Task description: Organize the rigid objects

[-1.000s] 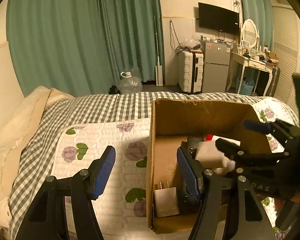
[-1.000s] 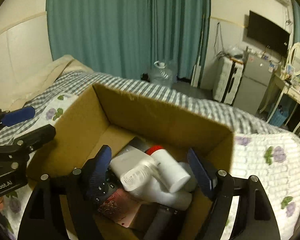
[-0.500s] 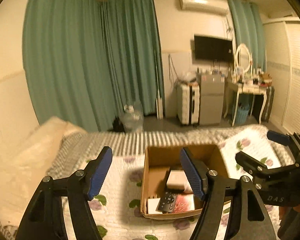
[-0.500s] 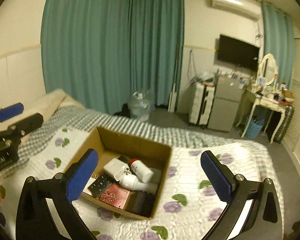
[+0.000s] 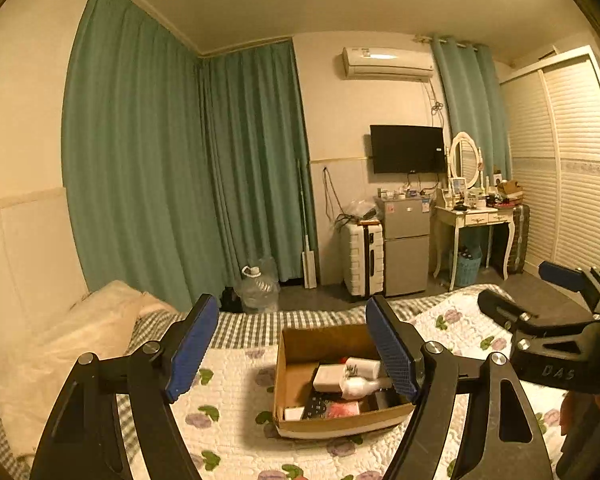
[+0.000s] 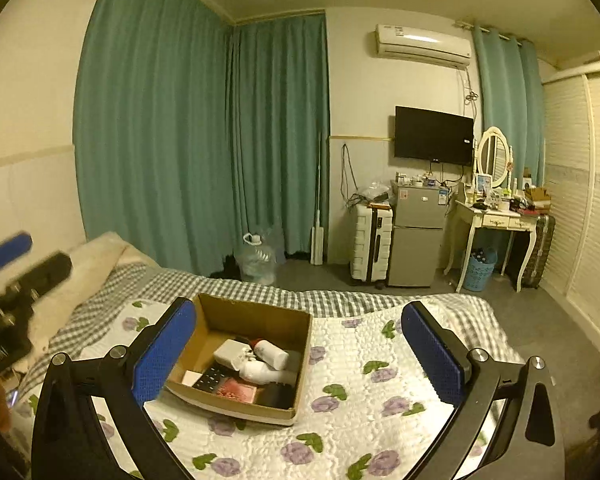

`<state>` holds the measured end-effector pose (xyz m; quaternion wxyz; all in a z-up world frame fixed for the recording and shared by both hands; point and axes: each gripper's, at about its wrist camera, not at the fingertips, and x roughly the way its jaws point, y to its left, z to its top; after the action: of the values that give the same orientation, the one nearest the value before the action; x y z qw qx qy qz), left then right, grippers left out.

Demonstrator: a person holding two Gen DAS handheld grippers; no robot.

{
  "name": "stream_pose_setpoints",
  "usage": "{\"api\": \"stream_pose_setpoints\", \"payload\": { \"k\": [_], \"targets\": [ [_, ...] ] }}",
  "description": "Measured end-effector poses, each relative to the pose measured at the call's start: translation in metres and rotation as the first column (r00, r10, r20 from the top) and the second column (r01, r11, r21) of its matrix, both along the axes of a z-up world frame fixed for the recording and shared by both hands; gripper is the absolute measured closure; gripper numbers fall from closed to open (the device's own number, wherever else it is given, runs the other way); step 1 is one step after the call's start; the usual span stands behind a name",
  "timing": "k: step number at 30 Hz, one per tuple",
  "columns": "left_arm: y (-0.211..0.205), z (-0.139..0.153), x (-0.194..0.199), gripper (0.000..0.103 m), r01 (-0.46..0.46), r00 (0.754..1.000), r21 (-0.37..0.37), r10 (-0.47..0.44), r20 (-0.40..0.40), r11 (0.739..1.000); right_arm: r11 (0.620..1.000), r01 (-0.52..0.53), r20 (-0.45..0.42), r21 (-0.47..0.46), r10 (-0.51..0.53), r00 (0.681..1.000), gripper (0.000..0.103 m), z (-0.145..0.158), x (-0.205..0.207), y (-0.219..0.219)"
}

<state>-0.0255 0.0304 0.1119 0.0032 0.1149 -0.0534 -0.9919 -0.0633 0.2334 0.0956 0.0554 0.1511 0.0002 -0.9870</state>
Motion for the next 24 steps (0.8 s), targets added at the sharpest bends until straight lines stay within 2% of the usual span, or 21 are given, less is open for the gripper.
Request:
{"api": "stream_pose_setpoints", "payload": {
  "k": [3,6,10,12,15,24],
  "targets": [
    [-0.001,-0.035,-0.01,0.024,-0.02,0.999,0.004,0.019,0.04,1.0,0.999,-0.049,-0.047,-0.02,0.048,0.998,0.0,-0.025,-0.002,-0.007],
    [-0.001,-0.069,-0.028,0.024,-0.065,0.995,-0.02,0.066,0.078,0.998,0.999,-0.029,-0.036,0.025,0.03,0.999,0.0,-0.058,-0.017,-0.018],
    [-0.006,-0.106,-0.044,0.024,-0.093,0.988,-0.005,0.093,0.127,0.996,1.0,-0.02,0.048,0.018,0.019,0.999,0.0,-0.1,-0.043,-0.02],
    [-0.007,-0.119,-0.053,0.024,-0.099,0.978,-0.01,0.099,0.181,0.995,1.0,-0.017,0.084,0.017,0.016,0.996,0.0,-0.116,-0.051,-0.019],
    [-0.003,-0.127,-0.053,0.024,-0.093,0.975,-0.012,0.093,0.204,0.996,1.0,-0.008,0.128,0.023,0.005,0.992,0.0,-0.13,-0.059,-0.017],
    [-0.009,-0.129,-0.048,0.024,-0.088,0.975,0.007,0.085,0.205,0.996,1.0,-0.005,0.136,0.011,0.003,0.991,0.0,-0.127,-0.056,-0.015]
  ]
}}
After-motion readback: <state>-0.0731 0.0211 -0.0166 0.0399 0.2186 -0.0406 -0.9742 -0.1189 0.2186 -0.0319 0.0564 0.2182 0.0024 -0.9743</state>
